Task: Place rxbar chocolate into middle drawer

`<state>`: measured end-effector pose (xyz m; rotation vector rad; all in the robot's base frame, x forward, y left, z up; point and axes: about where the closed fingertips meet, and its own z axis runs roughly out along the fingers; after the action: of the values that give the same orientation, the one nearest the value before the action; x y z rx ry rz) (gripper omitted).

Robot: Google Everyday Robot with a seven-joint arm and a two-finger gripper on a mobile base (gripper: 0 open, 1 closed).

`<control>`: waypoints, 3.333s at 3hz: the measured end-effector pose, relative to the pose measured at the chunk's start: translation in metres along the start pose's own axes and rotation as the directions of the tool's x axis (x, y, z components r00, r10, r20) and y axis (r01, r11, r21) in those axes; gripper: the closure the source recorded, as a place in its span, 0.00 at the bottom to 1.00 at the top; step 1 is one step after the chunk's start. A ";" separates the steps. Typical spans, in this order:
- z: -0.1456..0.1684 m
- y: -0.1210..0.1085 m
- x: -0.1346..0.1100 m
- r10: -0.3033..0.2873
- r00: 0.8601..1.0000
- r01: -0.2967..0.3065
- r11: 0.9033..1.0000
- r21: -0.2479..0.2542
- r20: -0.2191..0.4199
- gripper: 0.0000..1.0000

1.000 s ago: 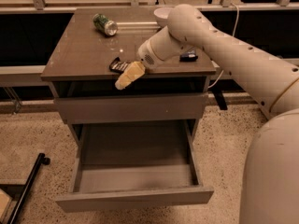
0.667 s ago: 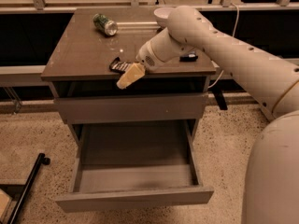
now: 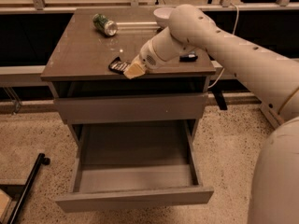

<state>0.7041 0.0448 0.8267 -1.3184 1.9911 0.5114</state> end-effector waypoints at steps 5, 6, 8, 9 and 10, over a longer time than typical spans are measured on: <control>-0.090 0.094 0.070 -0.206 0.970 0.180 0.966 -0.186 -0.131 1.00; -0.066 0.094 0.114 -0.189 0.967 0.171 0.979 -0.114 -0.171 1.00; -0.039 0.099 0.125 -0.168 0.975 0.154 0.983 -0.101 -0.146 1.00; 0.007 0.118 0.157 -0.119 0.991 0.109 0.985 -0.135 -0.066 1.00; 0.070 0.123 0.195 -0.070 0.997 0.074 0.986 -0.149 0.030 1.00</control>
Offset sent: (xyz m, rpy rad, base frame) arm -0.0113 -0.0229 0.0372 0.0673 -0.0389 -0.0400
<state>0.5656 0.0150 0.6318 -1.4630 1.9083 0.6505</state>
